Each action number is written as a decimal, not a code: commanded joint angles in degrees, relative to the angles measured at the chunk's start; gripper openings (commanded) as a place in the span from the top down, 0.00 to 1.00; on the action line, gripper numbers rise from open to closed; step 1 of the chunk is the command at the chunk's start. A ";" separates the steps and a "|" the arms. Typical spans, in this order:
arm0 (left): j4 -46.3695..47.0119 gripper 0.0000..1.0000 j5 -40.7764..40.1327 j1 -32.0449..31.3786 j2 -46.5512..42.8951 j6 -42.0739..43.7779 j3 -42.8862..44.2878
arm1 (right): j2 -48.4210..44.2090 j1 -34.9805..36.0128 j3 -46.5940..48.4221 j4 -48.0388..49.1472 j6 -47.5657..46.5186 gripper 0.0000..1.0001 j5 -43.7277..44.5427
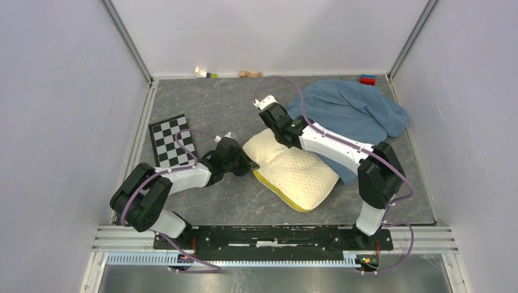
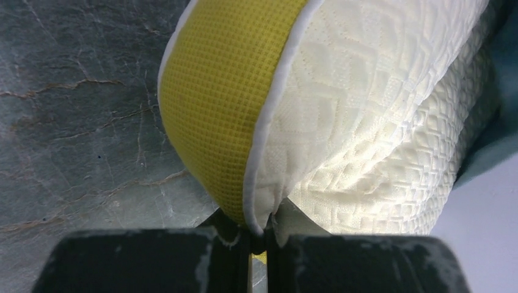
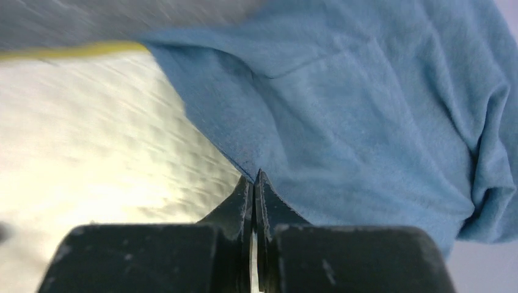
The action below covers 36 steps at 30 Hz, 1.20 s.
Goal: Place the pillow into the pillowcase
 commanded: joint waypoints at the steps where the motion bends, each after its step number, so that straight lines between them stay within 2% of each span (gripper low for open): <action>1: -1.83 0.98 -0.48 -1.25 -1.89 6.00 3.81 | -1.24 7.84 17.32 -6.25 8.54 1.00 -6.78; 3: -1.83 0.98 -1.35 -3.47 -3.30 7.82 6.44 | -0.58 13.49 22.07 -6.12 11.58 1.00 -5.88; 5: -3.93 0.97 -3.35 -5.10 -4.43 8.39 8.82 | 1.30 16.12 24.40 -6.13 13.81 1.00 -5.29; 8: -4.42 0.98 -3.76 -2.57 -4.43 5.02 8.63 | 1.78 14.58 19.76 -3.33 15.59 1.00 -4.66; 12: -4.39 0.98 -2.06 3.53 -0.98 -0.34 7.59 | -1.10 10.01 9.39 4.03 16.10 1.00 -10.16; 13: -4.53 0.98 -2.51 4.52 -0.13 -1.24 7.42 | -1.95 9.46 8.37 3.60 16.08 0.96 -9.55; 16: -2.77 0.98 0.03 7.64 2.82 -3.85 6.40 | -6.97 9.10 4.78 3.09 14.96 0.61 -6.55; 18: -2.89 0.98 0.28 9.13 3.68 -3.80 6.54 | -11.32 9.11 1.82 2.47 13.80 0.43 -4.32; 19: -3.64 0.98 0.36 9.90 3.83 -3.49 6.94 | -13.48 9.03 0.15 1.97 13.47 0.35 -2.28; 21: -6.02 0.98 0.38 10.81 3.75 -2.56 8.35 | -18.59 8.43 -5.10 0.85 13.30 0.26 1.21; 23: -8.38 0.98 -0.08 11.03 3.25 -1.47 9.73 | -22.78 6.15 -11.33 0.62 13.92 0.24 2.07; 27: -12.64 0.97 -1.05 11.09 2.58 0.71 12.29 | -30.35 0.28 -25.72 4.77 13.61 0.31 -0.95; 30: -14.29 0.93 -0.58 11.03 3.06 2.92 13.92 | -32.99 -2.49 -31.44 9.16 11.51 0.34 -3.17; 33: -15.10 0.85 1.62 11.06 4.63 5.82 15.95 | -31.69 -3.46 -32.76 13.31 9.66 0.33 -6.91; 36: -18.58 0.79 5.08 11.09 8.35 10.73 20.85 | -27.23 -3.64 -30.77 11.88 9.07 0.34 -3.62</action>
